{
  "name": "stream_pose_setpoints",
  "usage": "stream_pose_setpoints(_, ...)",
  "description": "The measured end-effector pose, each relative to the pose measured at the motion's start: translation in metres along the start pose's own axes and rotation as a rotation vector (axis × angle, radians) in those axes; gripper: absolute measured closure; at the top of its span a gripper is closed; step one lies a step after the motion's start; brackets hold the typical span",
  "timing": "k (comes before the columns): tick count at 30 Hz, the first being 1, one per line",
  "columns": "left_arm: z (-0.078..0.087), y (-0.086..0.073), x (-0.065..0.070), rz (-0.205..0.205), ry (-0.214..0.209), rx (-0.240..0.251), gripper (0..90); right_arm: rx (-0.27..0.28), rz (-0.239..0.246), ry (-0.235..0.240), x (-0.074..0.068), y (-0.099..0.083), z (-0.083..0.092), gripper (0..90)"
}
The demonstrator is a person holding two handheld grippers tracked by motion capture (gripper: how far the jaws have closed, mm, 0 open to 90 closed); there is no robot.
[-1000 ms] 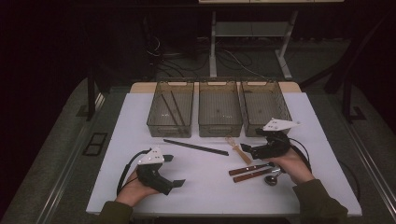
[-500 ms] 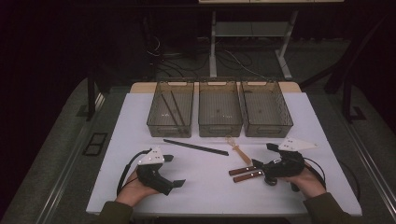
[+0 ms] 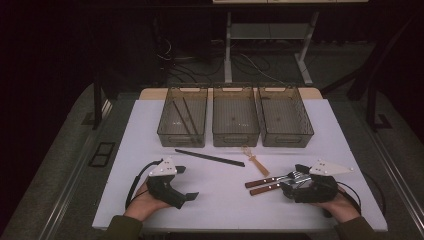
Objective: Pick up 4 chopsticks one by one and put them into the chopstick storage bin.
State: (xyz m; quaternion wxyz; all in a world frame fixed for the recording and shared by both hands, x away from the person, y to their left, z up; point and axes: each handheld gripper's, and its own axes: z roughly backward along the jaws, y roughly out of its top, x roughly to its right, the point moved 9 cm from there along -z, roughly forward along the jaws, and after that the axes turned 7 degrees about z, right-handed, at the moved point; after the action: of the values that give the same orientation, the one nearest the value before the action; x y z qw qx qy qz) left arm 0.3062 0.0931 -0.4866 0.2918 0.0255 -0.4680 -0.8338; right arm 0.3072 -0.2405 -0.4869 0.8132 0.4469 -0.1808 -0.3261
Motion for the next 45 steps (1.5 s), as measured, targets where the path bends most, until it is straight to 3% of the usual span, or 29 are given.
stream_pose_setpoints(7, 0.001, 0.004, -0.002, -0.011, 0.005, -0.006, 15.6, -0.001, 0.003, 0.001, 0.001, -0.001, 0.001, 12.5)
stream_pose_setpoints(11, 0.000, 0.010, -0.004, -0.024, 0.004, 0.002, 30.5, -0.002, 0.005, -0.001, 0.000, 0.000, 0.002, 12.5)
stream_pose_setpoints(17, -0.005, 0.018, -0.017, -0.032, 0.043, -0.006, 48.7, 0.002, 0.004, -0.008, 0.002, 0.000, 0.002, 12.5)
stream_pose_setpoints(24, -0.010, 0.024, -0.034, -0.023, 0.102, -0.043, 76.3, 0.005, 0.000, -0.008, 0.003, 0.001, 0.002, 12.6)
stream_pose_setpoints(28, -0.013, 0.027, -0.047, 0.002, 0.133, -0.057, 89.1, 0.004, -0.002, -0.004, 0.002, 0.002, 0.003, 12.5)
stream_pose_setpoints(37, -0.021, 0.030, -0.068, 0.012, 0.183, -0.093, 89.3, 0.013, -0.002, -0.008, 0.003, 0.002, 0.005, 12.5)
stream_pose_setpoints(45, -0.030, 0.033, -0.088, 0.047, 0.220, -0.103, 89.3, 0.013, -0.004, -0.004, 0.003, 0.003, 0.004, 12.5)
